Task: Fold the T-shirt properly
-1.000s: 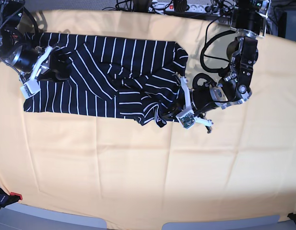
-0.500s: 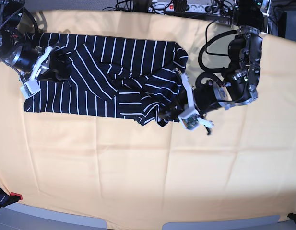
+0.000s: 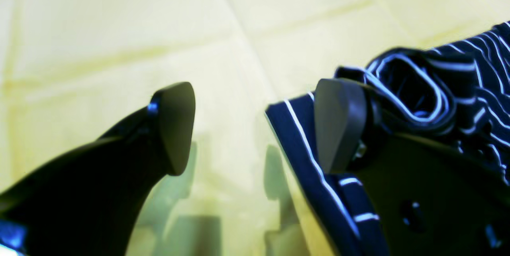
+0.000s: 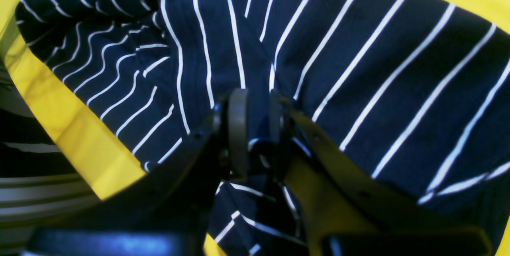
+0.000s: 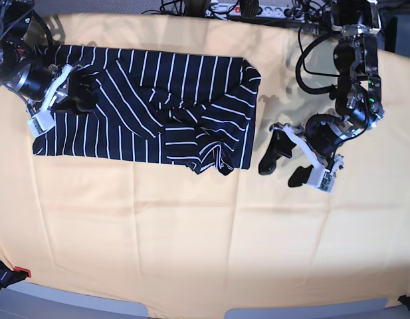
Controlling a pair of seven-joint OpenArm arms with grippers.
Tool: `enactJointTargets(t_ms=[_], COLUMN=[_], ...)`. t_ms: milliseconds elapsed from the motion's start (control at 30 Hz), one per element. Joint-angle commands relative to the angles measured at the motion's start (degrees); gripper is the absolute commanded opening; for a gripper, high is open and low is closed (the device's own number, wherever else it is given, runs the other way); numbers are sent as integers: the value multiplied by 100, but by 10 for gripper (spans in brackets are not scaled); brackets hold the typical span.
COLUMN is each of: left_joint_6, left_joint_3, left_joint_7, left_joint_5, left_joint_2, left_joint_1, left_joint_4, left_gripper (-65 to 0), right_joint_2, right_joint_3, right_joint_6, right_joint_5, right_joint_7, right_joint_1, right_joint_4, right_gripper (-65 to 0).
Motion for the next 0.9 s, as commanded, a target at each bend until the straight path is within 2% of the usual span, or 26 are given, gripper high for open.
enactJointTargets(t_ms=[0,100,200,333,500,567,600,633,733,767,867], left_joint_6=[-81,-323,-343,-339,-323,-413,-448,-455,-455,-457,-496], left_joint_3=[61,376,793,1287,1423,1423,1423,1423,1423,1423,1423], left_joint_7=[-192,-350,-645,-667,-756,-752,-754,-752,-684,-686,-684], left_joint_5=[-94,-39,302,466,463,468,461,466,468,466,461], left_joint_2=[24,125,127,127,210,306,354,411,564,592,616], left_joint_1=[-109,-118,-166,-411,-699,-769,-772,-772,-752,-752,-767], left_joint_4=[52,-116,-369,-715,-929,-968,-973,-973,-973,-973,-970], left_gripper=[-184,-184,-184,-184,-184,-191,-217,-281,-600,-650,-650], right_joint_2=[83,83,83,83,83,83,83,83,83,83,83], right_joint_3=[37,37,37,37,37,37,37,37,37,37,37], right_joint_6=[10,10,10,10,10,10,10,10,10,10,10], right_joint_5=[129,131,131,129,129,129,131,129,129,129,129], right_joint_7=[127,127,127,127,120,120,127,125,127,125,125], right_joint_1=[31,31,31,31,28,31,31,31,31,31,31], right_joint_4=[103,103,103,103,103,103,103,103,103,103,103], right_gripper=[-526,-526,-526,-526,-526,-526,-526,-526,-526,-526,-526])
